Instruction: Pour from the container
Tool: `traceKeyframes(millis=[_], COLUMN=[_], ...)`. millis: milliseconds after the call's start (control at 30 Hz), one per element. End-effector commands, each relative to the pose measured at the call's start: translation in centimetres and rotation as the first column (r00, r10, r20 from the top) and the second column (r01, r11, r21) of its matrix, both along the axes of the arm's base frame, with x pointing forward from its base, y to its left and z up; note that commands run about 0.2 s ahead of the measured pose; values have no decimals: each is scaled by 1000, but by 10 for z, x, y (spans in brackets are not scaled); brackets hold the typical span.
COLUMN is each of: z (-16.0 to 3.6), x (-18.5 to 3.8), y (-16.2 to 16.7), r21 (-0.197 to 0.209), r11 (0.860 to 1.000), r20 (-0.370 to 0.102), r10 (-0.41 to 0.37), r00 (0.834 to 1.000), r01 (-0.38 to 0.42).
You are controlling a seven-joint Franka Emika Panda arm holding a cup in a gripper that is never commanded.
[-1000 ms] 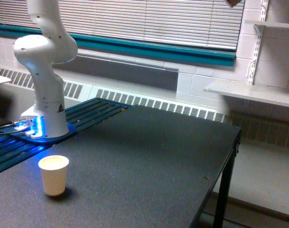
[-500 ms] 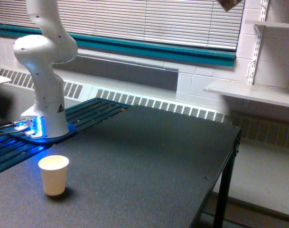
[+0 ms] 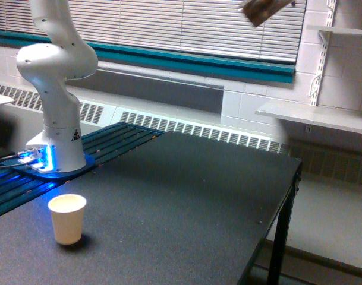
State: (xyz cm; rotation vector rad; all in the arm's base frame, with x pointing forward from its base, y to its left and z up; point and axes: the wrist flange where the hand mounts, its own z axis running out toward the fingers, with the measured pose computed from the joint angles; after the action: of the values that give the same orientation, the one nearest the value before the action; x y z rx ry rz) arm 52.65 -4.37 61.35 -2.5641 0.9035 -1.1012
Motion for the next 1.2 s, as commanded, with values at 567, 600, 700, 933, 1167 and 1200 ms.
traceKeyframes(millis=[567, 600, 700, 933, 1167, 1200], z=[-65, -68, -75, -100, -127, -131], x=[-110, -117, -134, -173, -206, -210], y=[-142, -148, -160, -182, -195, -197], r21=[-77, -82, -100, -111, -110, -113], r11=[978, 976, 972, 958, 945, 943], r20=[-61, -67, -73, -110, -156, -161], r10=[-197, -206, -222, -276, -321, -328], r00=[978, 976, 972, 955, 934, 931], r01=[192, 200, 215, 264, 306, 313])
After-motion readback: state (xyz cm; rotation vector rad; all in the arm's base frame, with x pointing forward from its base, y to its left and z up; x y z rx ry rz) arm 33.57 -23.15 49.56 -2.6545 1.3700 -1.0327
